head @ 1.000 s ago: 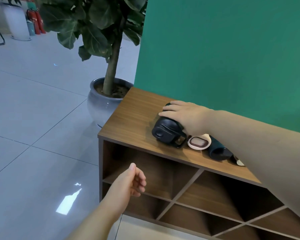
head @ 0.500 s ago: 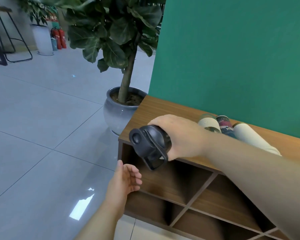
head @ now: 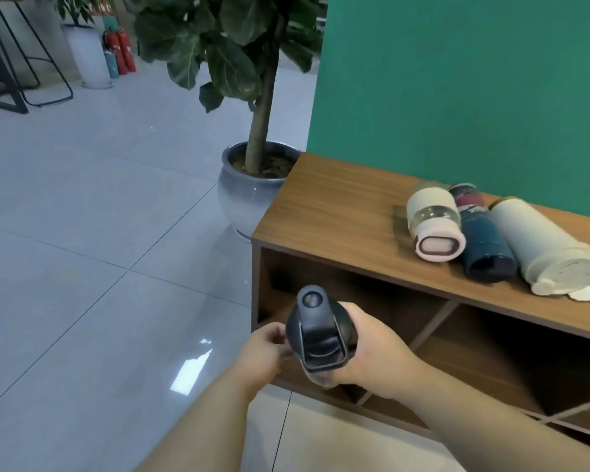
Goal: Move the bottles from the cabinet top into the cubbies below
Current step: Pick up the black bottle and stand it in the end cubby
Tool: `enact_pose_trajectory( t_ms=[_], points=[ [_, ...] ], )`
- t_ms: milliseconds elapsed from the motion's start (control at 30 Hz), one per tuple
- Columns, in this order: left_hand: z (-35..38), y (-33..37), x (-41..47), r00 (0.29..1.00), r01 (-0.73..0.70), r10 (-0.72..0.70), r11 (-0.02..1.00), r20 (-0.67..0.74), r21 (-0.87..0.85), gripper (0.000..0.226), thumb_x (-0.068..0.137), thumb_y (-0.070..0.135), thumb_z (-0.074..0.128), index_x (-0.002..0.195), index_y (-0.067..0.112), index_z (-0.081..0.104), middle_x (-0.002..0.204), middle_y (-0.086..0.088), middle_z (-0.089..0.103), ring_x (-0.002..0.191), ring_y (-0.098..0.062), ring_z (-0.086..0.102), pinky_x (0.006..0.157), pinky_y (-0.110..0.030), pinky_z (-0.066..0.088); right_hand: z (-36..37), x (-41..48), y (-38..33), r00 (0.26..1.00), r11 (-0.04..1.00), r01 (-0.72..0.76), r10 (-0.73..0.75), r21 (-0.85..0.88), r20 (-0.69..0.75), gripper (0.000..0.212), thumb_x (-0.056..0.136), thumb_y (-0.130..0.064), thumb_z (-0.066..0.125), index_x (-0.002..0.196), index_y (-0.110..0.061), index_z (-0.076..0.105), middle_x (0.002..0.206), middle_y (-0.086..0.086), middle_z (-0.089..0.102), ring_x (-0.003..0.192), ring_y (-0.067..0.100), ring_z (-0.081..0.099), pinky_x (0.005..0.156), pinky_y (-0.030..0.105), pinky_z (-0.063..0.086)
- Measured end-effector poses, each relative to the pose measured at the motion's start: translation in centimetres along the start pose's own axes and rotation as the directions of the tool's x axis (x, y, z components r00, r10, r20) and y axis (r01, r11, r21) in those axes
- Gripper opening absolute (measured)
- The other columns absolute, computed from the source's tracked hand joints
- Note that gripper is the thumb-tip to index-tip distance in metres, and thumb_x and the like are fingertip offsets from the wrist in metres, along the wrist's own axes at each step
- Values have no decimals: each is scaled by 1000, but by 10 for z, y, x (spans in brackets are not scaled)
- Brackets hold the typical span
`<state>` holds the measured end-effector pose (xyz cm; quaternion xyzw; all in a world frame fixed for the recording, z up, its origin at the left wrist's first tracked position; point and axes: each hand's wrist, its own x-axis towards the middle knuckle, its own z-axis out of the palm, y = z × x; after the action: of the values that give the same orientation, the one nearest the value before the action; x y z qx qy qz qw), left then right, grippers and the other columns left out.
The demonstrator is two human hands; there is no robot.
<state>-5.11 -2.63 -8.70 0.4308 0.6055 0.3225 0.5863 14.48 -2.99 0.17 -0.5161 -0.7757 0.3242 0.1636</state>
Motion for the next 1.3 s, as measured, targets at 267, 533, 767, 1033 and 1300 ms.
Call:
enact_pose_trajectory(
  t_ms=[267, 533, 767, 1033, 1300],
  points=[
    [10, -35, 57, 999, -20, 15, 993, 39, 118, 34, 89, 11, 76, 120, 18, 63, 108, 1, 72, 97, -11, 69, 77, -18, 58, 49, 61, 52, 958, 963, -257, 265, 77, -113, 58, 75, -28, 90, 115, -41, 51, 109, -16, 64, 100, 3, 62, 95, 21, 50],
    [7, -59, 109, 983, -48, 96, 956, -155, 290, 45, 86, 21, 80, 127, 28, 62, 107, 16, 71, 96, -3, 67, 84, -20, 51, 70, 111, 85, 947, 920, -276, 310, 277, -87, 83, 68, -27, 95, 136, -38, 48, 127, -16, 63, 127, 13, 59, 109, 41, 50],
    [13, -70, 134, 957, -38, 162, 892, -239, 450, 62, 81, 32, 83, 135, 32, 53, 129, 11, 58, 106, -13, 67, 94, -39, 59, 76, 131, 99, 947, 875, -246, 308, 417, -89, 84, 49, -50, 88, 126, -41, 57, 129, -12, 69, 128, 11, 61, 113, 46, 48],
    [19, -76, 147, 946, -2, 153, 883, -284, 470, 68, 79, 28, 85, 136, 30, 48, 135, 6, 57, 114, -22, 66, 95, -42, 59, 78, 136, 115, 957, 891, -229, 280, 391, -77, 79, 63, -25, 95, 133, -33, 57, 130, -10, 69, 129, 11, 62, 112, 46, 48],
    [21, -82, 147, 938, -24, 197, 858, -287, 512, 64, 82, 30, 83, 136, 28, 50, 132, 5, 58, 113, -23, 66, 93, -39, 59, 96, 132, 126, 928, 836, -304, 369, 457, -58, 83, 57, -31, 94, 133, -31, 59, 126, -8, 72, 122, 11, 65, 109, 46, 51]
  ],
)
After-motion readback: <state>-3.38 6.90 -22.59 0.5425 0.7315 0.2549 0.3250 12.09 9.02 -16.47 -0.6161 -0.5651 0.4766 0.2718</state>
